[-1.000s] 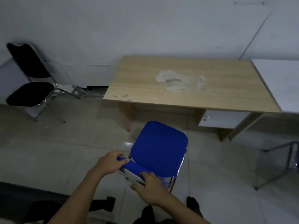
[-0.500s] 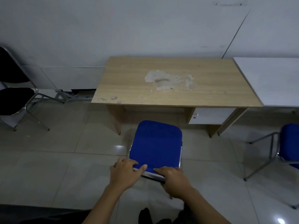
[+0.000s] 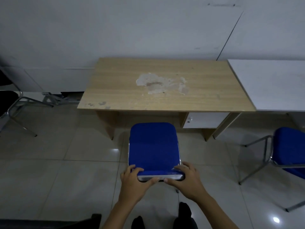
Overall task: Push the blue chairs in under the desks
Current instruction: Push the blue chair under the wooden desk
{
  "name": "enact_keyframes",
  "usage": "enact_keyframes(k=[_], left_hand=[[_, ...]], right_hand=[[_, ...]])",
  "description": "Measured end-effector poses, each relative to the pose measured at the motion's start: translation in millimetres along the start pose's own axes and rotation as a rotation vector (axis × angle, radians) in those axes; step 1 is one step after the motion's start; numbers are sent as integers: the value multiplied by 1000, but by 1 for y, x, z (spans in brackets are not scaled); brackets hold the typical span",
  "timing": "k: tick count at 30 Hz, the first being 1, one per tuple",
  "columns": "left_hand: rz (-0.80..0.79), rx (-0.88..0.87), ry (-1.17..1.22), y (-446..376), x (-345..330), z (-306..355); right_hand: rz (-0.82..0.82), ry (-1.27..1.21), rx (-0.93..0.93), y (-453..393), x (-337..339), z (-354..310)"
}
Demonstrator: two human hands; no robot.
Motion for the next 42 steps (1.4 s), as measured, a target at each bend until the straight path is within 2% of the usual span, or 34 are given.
enact_keyframes(k=[6, 11, 23, 28, 34, 39, 42], left_hand=[[109, -46, 78, -31, 10, 10], [97, -52, 68, -69, 34, 10], [145, -55, 67, -184, 76, 53], [91, -53, 71, -240, 101, 58], [100, -102, 62, -294, 141, 74], [90, -123, 59, -308, 151, 77], [47, -78, 26, -305, 151, 74]], right_hand=[[37, -10, 66, -37, 11, -3], [74, -34, 96, -69, 17, -24], [51, 13, 120, -202, 60, -53], [70, -3, 83, -245, 73, -79], [115, -41, 55, -291, 87, -117], [129, -71, 60, -296, 95, -132], [75, -89, 70, -289, 91, -134]])
Point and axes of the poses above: each hand's wrist, its own y-axis away from the middle knuckle, its own x-axis out of the back of the hand, z = x × y, the point moved 4 cm from there along -y, towards the middle knuckle, and after that the axes turned 7 degrees about -z, right-handed, at the moved point
